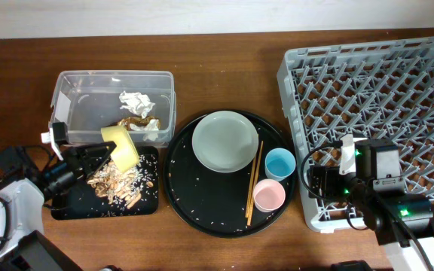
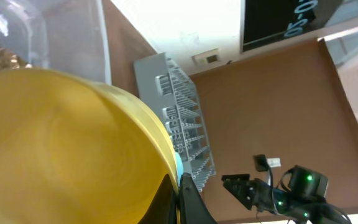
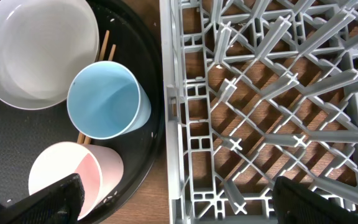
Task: Sort waste into correct bins and load items into the dishwasher rack
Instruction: 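Return the empty yellow bowl to the round tray with the left gripper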
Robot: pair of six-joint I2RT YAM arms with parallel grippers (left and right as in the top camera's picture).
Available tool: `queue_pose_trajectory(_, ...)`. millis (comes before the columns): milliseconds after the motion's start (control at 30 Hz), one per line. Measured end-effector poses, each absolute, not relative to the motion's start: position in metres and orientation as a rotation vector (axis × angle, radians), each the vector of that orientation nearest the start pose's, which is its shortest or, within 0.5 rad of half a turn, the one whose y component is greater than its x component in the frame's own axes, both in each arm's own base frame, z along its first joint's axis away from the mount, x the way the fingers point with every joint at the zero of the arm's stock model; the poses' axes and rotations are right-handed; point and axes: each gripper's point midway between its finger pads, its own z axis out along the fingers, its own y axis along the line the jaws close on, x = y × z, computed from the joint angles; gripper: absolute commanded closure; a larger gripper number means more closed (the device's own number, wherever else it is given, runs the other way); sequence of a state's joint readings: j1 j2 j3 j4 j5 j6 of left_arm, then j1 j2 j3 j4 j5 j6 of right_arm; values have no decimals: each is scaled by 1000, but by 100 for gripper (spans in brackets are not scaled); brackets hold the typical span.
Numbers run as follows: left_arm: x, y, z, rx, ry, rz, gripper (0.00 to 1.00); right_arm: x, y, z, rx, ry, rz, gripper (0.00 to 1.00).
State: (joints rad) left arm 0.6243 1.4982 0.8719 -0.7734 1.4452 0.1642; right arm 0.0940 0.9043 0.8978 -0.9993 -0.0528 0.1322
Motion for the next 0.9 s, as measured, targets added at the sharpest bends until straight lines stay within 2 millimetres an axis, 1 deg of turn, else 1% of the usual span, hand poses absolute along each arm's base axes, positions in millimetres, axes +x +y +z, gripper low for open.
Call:
queue_pose_trajectory(67,303,6,194,-267,1917,-1561,100,232,31,172,29,2582,152,2)
queue_pose_trajectory(200,302,1,197,-251,1905,-1585,100,232,31,172,29,2581,152,2)
queue_pose_trajectory(267,302,-8,199,-223,1903,-1616,100,232,31,172,29,2582,152,2)
queue_pose_trajectory(367,297,-35,193,-184,1986,-1665,100,232,31,172,29,2581,152,2)
queue_pose_trajectory(433,293,-59,184,-103,2091,-1636,100,232,31,172,29,2582,152,2)
queue_pose_trajectory(467,288,-74,179,-41,2158,-1607,100,232,31,172,28,2581,152,2)
queue_pose_trajectory(500,282,-90,174,30,2231,-1568,100,232,31,172,29,2581,152,2)
queue_pose_trajectory(567,275,-112,161,154,2359,-1454,100,232,31,172,29,2580,153,2)
queue_pose_trajectory(633,268,-143,140,331,2499,-1282,100,233,31,173,29,2576,153,2)
queue_pose_trajectory(667,267,-156,125,408,2574,-1138,100,233,31,173,30,2577,153,2)
queue_pose_trajectory(733,264,-171,109,494,2643,-950,100,233,31,172,29,2578,152,2)
queue_pose_trajectory(800,257,-182,97,564,2694,-776,100,233,31,173,28,2577,152,1)
queue_pose_trajectory(867,257,-184,91,591,2702,-642,100,233,31,173,29,2577,152,2)
queue_pose_trajectory(900,257,-189,89,617,2693,-597,100,233,31,173,29,2577,153,2)
